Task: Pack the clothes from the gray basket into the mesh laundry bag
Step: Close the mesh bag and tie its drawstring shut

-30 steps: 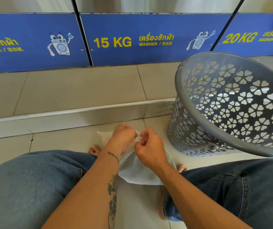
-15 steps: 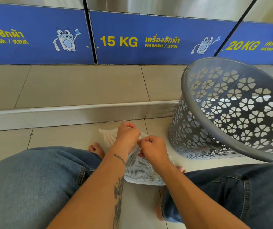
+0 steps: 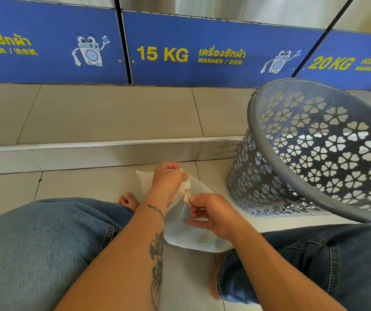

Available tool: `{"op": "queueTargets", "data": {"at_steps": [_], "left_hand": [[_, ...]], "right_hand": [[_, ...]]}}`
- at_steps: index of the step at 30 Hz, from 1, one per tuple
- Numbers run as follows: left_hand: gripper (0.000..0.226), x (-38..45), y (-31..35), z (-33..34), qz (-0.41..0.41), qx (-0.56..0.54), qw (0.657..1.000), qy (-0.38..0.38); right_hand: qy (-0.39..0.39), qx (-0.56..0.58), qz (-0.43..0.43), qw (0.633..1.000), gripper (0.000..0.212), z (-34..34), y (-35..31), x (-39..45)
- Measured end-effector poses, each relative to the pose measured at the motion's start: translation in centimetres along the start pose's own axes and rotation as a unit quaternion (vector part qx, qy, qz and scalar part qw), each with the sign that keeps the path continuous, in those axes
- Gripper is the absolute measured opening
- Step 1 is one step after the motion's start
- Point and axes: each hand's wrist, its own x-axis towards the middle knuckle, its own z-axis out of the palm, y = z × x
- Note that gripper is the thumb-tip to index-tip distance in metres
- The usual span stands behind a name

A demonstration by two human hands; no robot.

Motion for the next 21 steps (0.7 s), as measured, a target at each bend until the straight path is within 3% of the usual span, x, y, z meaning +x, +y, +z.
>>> {"op": "queueTargets", "data": {"at_steps": [6,11,13,15,17,21], "left_hand": [[0.014,-0.9,0.1,-1.1,0.058,0.025,0.997,0.041],[0.029,-4.1,0.5,-4.5,0.102,0.130,0.975,0.149],[0.019,-5.7,0.4,-6.3,0.082,0.182,0.960,0.195],[0.015,-7.0,-0.5,-7.5,0.001,0.207,0.955,0.210],[0.030,-7.7,-1.8,-7.3,-0.085,0.164,0.967,0.177],[0.044,-6.9,-3.9,-4.5,-0.161,0.105,0.981,0.040]], "right_hand": [[0.071,-0.160,-0.062,0.982,0.015,-2.5,1.0,0.5],[0.099,-0.282,-0.097,0.949,0.029,-3.0,1.6,0.0],[0.090,-0.307,-0.109,0.941,0.031,-2.3,1.5,-0.4],[0.084,-0.335,-0.119,0.931,0.035,-1.4,1.3,-0.9],[0.085,-0.343,-0.123,0.927,0.046,-0.6,1.0,-1.0],[0.110,-0.392,-0.124,0.905,0.060,-1.1,0.1,0.3]]}}
